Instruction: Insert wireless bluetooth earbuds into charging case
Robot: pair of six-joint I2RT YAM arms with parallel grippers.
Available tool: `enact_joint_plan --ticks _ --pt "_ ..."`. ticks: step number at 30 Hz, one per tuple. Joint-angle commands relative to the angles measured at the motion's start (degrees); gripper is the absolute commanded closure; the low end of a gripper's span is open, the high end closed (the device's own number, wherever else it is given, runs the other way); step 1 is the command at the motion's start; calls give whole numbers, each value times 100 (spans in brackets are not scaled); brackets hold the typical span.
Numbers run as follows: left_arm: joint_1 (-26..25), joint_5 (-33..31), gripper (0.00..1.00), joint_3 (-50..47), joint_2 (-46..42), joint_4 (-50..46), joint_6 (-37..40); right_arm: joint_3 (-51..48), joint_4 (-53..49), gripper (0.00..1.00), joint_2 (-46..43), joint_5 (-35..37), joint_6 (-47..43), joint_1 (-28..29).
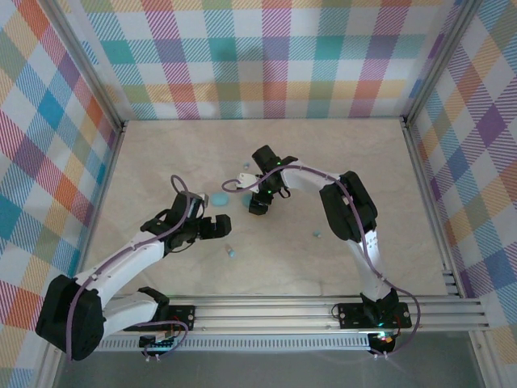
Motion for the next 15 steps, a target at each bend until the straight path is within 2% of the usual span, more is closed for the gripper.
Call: enact_joint_plan --ticks 1,4,8,10,13,15 --pt "-26 -77 0 -17 -130 -206 101 149 10 12 208 -416 185 178" --pt "-26 -85 0 -13 -155 -268 90 195 15 6 224 -413 250 188" --pt "-24 -152 0 7 -202 -385 29 245 26 9 260 -341 253 188" --pt "-26 -177 0 -4 -262 -430 22 295 -25 15 290 -311 231 183" --pt "-25 -210 0 -37 -370 -471 28 395 -179 33 357 -264 184 188" --pt "-26 -230 0 -80 -471 -450 21 417 -286 38 353 -245 152 187"
